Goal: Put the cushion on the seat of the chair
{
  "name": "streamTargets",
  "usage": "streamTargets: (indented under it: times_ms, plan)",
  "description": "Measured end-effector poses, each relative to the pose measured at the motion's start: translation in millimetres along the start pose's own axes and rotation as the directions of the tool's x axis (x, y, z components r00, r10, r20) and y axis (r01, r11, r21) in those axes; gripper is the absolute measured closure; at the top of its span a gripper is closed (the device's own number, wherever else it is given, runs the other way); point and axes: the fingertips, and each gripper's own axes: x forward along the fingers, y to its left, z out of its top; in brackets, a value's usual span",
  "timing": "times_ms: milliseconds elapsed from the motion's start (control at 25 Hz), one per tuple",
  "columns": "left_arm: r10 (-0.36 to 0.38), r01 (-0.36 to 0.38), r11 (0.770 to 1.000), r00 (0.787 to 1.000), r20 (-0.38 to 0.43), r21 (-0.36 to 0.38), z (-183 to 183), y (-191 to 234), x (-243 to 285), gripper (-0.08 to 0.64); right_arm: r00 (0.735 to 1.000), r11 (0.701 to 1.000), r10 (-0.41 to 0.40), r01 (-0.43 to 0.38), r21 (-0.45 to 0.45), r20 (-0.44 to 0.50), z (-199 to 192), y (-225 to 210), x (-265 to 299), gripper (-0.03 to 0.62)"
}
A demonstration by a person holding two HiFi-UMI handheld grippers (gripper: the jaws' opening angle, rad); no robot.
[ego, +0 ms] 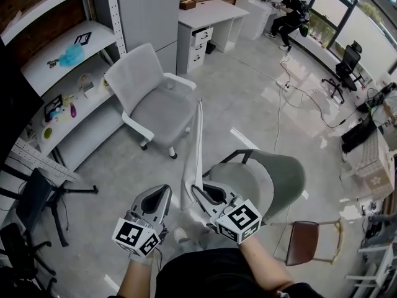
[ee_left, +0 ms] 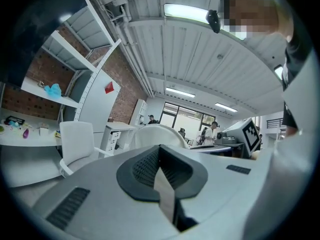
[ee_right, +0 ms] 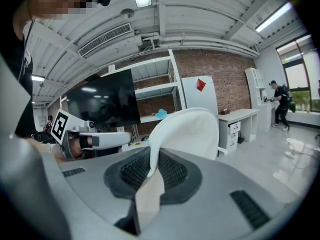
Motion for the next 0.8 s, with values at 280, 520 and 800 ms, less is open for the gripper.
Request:
streamTargets:
  times_ms: [280, 520, 800]
  plan:
    - [-0.047, 0.047, 0.999, 0.999, -0.023, 0.013, -4, -23, 35, 0.549, 1.0, 1.0, -0.022, 0.022, 0.004, -0.015, -8, -30, -20, 0.538]
    - [-0.092, 0.093, 0.995, 0.994, -0.055, 0.018, -14, -49, 64, 0.549, 0.998, 0.998, -0.056, 0.056, 0.03, -0.027, -19, -57, -42, 0.538]
    - [-0.129, 0.131, 0.991, 0.986, -0.109, 0.007, -35, -69, 91, 0.549, 0.994, 0.992, -0.095, 0.099, 0.081, -0.056, -43, -84, -63, 0.538]
